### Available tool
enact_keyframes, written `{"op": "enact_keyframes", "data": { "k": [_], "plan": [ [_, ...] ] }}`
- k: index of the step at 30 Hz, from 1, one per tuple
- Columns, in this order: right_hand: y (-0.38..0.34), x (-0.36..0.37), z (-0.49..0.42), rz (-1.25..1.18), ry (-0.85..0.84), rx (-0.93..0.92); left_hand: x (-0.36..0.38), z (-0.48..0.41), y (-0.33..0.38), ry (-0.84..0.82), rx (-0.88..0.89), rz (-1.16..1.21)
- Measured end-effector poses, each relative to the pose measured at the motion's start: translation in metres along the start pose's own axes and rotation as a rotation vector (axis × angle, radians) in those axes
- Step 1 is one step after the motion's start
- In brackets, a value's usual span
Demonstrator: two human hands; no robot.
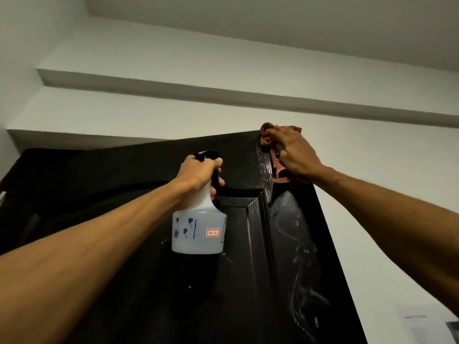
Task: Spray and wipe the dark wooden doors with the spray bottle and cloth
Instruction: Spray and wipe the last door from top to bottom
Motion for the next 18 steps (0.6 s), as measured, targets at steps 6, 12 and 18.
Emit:
{"op": "enact_keyframes", "data": {
  "k": [6, 12, 18],
  "plan": [
    [-0.023, 0.018, 0.099, 0.074, -0.272, -0.404, 0.018, 0.023, 0.002, -0.052, -0.016, 0.034],
    [0.017, -0.001, 0.099, 0.073, -0.159, -0.111, 0.030, 0.061, -0.001, -0.085, -0.091, 0.103],
    [0.017, 0.009, 0.180, 0.062, -0.261, -0.336, 0.051, 0.112, -0.019, -0.161, -0.162, 0.078]
  ]
}}
Point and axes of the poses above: each hand's wrist, its own z-axis away from the middle knuckle, its own x-axis out of the palm, y = z × x, the point moved 4 cm from there along -z, towards the middle knuckle, and after that the axes turned 10 degrees about x, right-handed, at the moved point
